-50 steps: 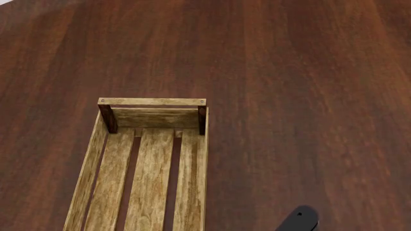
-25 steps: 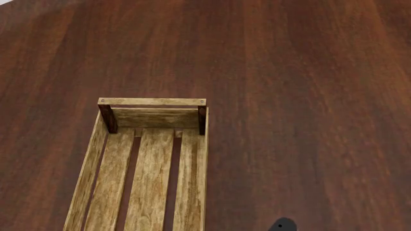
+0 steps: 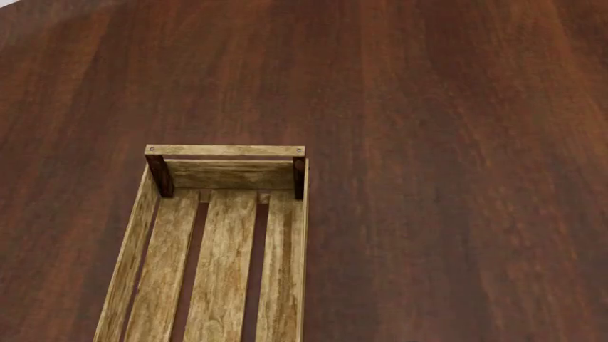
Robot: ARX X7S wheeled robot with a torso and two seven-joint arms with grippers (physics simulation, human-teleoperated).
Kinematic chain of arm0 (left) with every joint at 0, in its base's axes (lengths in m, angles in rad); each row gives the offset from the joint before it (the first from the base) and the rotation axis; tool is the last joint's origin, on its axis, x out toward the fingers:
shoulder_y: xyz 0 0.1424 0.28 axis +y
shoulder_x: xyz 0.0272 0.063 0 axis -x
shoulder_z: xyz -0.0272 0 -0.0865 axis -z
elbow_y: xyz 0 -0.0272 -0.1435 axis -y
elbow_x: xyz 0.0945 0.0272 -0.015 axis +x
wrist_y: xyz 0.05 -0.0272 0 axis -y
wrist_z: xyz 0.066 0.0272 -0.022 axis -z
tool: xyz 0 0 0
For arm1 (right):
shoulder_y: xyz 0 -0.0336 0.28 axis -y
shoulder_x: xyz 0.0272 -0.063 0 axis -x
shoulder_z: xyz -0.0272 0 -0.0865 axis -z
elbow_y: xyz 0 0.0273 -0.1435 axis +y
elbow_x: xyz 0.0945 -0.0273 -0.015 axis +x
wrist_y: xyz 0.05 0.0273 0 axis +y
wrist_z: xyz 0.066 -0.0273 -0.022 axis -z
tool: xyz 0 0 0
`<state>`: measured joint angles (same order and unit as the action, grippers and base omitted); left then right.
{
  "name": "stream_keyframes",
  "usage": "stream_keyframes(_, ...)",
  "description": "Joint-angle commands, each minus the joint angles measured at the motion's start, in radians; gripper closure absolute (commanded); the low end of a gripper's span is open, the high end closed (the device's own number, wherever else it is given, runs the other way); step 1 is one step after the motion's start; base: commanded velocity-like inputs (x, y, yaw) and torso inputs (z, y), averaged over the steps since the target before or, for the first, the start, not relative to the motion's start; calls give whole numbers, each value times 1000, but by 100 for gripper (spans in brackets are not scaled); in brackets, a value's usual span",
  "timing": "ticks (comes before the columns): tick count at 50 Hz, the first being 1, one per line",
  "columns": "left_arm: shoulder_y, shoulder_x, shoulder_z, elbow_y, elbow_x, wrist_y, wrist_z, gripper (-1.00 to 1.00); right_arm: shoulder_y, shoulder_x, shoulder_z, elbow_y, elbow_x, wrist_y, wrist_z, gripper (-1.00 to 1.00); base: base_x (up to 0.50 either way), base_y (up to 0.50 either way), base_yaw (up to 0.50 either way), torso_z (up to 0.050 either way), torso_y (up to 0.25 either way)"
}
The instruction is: Stack the left bowl on the right bowl and place them in the tray.
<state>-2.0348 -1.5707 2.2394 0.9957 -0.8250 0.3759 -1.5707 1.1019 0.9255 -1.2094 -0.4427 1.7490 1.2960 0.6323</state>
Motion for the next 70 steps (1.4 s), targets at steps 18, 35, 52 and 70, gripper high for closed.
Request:
stream_keyframes(18, 31, 0, -14, -3, 7, 9, 0, -100, -73, 12, -41, 34, -129, -31, -91, -100, 0, 0, 0, 0, 0)
stream_keyframes(35, 46, 0, -25, -8, 12, 15, 0, -100, -91, 44, -48, 10, -138, -47, -92, 100, 0, 0, 0, 0, 0)
stream_keyframes(52, 48, 0, -49, 1, 1, 7, 0, -100, 50, 49, -26, -38, 80, 3, 118, 100, 0, 0, 0, 0, 0)
stream_keyframes(70, 60, 0, -63, -1, 9, 23, 0, -100, 200, 69, -75, -108, 314, 32, 343, 100, 0, 0, 0, 0, -1)
